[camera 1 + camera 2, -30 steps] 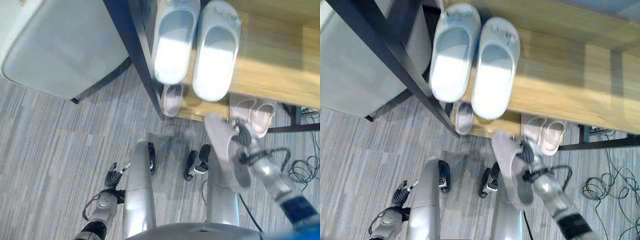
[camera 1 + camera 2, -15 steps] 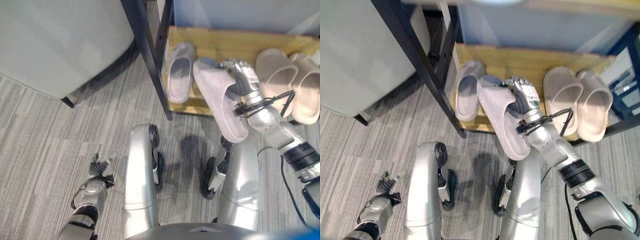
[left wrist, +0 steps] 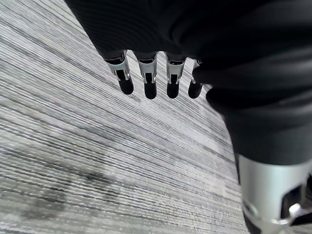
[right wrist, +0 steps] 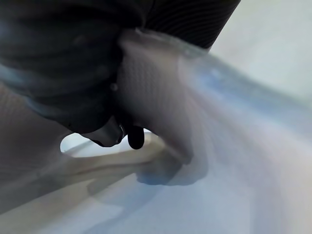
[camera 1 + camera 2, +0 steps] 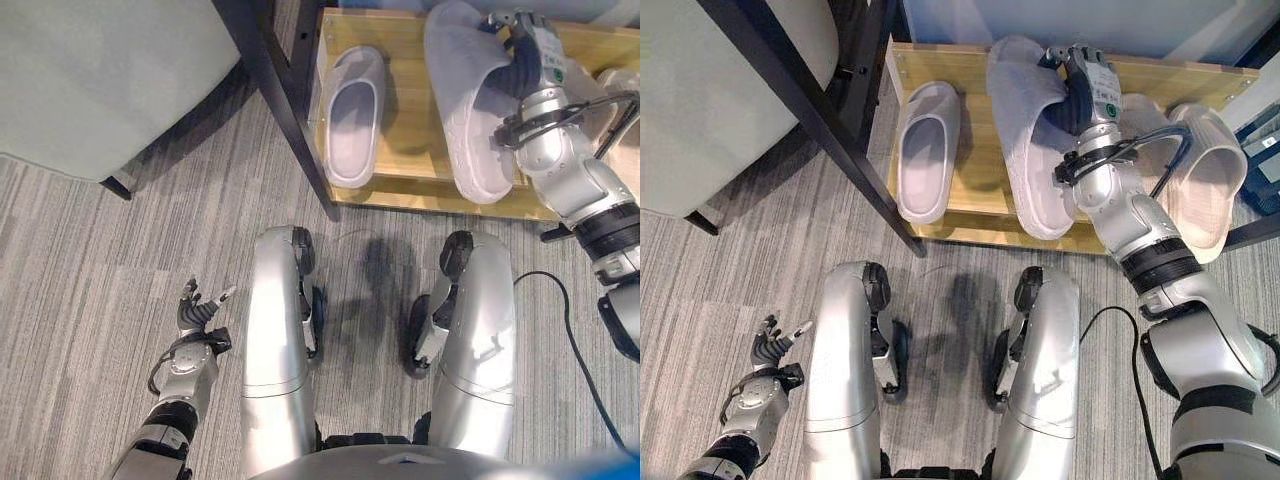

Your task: Arrange the slippers neatly on the shoe rack.

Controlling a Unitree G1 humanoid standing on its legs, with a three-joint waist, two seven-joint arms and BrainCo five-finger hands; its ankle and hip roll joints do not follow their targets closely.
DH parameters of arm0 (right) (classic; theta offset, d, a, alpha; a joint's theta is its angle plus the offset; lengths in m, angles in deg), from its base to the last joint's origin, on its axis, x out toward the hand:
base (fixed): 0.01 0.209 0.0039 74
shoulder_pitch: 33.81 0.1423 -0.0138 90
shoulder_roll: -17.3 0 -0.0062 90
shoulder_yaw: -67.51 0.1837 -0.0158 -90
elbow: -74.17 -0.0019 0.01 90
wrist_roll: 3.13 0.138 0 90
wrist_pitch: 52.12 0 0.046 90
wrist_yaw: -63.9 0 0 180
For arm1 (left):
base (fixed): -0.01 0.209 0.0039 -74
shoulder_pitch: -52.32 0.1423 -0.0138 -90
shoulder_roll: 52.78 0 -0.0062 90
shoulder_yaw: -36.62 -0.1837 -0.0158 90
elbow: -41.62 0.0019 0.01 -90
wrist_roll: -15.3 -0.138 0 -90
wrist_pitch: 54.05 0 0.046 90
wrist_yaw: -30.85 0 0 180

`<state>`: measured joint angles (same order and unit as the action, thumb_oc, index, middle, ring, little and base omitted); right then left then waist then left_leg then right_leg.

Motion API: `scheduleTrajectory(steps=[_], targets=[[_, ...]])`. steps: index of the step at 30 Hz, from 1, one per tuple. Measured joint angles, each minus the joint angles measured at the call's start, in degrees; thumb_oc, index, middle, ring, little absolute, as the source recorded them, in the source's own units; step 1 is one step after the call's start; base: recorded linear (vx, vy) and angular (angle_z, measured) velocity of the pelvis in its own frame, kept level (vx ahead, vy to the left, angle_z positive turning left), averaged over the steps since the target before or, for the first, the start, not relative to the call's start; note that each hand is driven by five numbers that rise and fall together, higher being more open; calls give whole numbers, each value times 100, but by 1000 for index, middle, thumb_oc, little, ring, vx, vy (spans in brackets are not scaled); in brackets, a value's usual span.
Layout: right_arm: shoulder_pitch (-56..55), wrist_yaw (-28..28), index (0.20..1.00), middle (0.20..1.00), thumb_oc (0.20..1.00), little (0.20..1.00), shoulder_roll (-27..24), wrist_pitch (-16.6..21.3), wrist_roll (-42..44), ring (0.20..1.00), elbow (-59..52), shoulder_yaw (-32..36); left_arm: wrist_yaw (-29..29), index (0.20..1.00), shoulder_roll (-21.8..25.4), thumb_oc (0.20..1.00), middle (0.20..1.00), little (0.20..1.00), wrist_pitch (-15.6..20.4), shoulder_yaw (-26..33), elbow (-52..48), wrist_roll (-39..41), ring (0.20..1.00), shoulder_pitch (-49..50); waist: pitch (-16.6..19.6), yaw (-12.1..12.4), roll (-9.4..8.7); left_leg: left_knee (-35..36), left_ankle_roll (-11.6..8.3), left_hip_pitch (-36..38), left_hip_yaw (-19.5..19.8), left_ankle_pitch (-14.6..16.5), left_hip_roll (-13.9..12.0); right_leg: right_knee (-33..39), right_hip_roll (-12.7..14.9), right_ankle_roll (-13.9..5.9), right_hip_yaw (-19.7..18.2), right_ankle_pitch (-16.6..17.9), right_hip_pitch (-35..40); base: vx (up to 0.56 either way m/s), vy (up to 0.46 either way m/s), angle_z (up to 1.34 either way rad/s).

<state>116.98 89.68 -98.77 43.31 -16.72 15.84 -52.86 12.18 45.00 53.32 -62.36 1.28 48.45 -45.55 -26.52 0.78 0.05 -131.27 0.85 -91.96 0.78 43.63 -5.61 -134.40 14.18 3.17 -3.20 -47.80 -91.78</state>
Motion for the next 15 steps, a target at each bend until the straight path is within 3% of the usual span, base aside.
scheduleTrajectory(steps=[15], targets=[[29, -81, 200, 200, 200, 200, 572, -153, 439, 200, 1582, -218, 8, 1000, -80, 1000, 1000, 1000, 53, -14, 271, 218, 1000, -17, -94, 59, -176, 3, -10, 82, -15, 15, 49, -12, 23, -19, -27, -9, 74, -5, 3, 0]])
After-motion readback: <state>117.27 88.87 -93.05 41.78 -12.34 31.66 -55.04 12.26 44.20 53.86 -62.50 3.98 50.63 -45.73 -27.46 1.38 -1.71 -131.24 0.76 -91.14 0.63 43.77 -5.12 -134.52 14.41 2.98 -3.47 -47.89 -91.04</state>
